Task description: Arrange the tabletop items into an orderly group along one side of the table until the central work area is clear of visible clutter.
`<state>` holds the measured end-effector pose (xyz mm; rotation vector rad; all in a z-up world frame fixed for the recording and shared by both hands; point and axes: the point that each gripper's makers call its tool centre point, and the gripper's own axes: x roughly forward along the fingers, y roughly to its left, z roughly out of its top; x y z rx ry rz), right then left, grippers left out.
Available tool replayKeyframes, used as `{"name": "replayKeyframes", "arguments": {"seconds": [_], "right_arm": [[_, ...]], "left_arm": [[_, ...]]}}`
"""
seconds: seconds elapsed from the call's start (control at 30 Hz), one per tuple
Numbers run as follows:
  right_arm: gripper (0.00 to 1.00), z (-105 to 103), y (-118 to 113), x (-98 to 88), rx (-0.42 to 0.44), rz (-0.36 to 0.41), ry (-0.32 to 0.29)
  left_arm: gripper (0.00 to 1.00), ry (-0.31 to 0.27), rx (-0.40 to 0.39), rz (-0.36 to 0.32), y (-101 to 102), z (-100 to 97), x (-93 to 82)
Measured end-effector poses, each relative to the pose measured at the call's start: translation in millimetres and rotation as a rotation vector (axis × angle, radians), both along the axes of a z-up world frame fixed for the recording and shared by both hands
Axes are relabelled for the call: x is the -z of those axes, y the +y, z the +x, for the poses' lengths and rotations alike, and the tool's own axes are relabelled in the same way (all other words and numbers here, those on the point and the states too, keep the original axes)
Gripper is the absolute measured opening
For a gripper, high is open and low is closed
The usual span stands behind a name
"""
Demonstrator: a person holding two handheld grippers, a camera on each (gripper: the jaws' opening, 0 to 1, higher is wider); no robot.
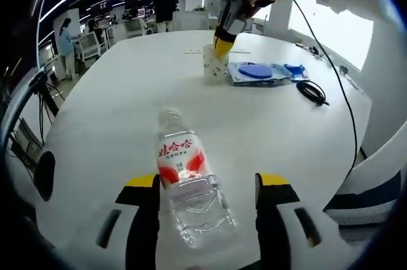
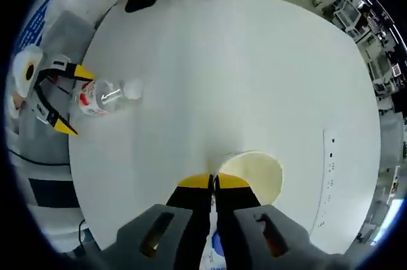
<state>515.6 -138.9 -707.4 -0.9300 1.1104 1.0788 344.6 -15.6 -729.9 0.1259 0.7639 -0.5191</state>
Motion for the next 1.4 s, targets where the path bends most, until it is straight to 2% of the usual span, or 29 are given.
{"name": "replayKeyframes", "arguments": {"seconds": [0.13, 0.5, 0.63, 0.8, 0.9, 1.0, 1.13, 1.3, 1.4], "right_arm": [[0.00, 1, 0, 0.5, -0.021, -0.012, -0.011], [0.00, -4, 3, 5.8, -0.006, -0.006, 0.002], [0.11, -3, 6, 4.4, 0.026, 0.021, 0.007], [0.15, 1, 7, -1.8, 0.028, 0.046, -0.011], [0.23, 0, 9, -8.9, 0.064, 0.104, -0.013], [0.31, -6, 9, -18.7, 0.097, 0.193, -0.011], [0.46, -10, -3, -29.4, 0.106, 0.223, -0.055], [0.63, -13, -19, -33.7, 0.189, 0.280, -0.053], [0.73, -15, -30, -36.2, 0.229, 0.321, -0.073]], "left_arm": [[0.61, -0.002, 0.000, -0.001, 0, 0.0, -0.8], [0.63, -0.008, 0.007, 0.000, -2, -1.7, -2.2], [0.64, -0.009, 0.009, 0.002, -2, -1.6, -2.2], [0.63, -0.008, 0.007, 0.001, -2, -1.3, -2.3], [0.64, -0.006, 0.009, 0.004, -2, -1.4, -1.8], [0.64, -0.005, 0.011, 0.008, -2, -1.1, -1.2], [0.64, -0.002, 0.014, 0.016, -3, -1.0, 0.5], [0.66, 0.000, 0.028, 0.039, -4, -2.2, 3.6], [0.65, 0.006, 0.028, 0.044, -3, -2.5, 5.6]]}}
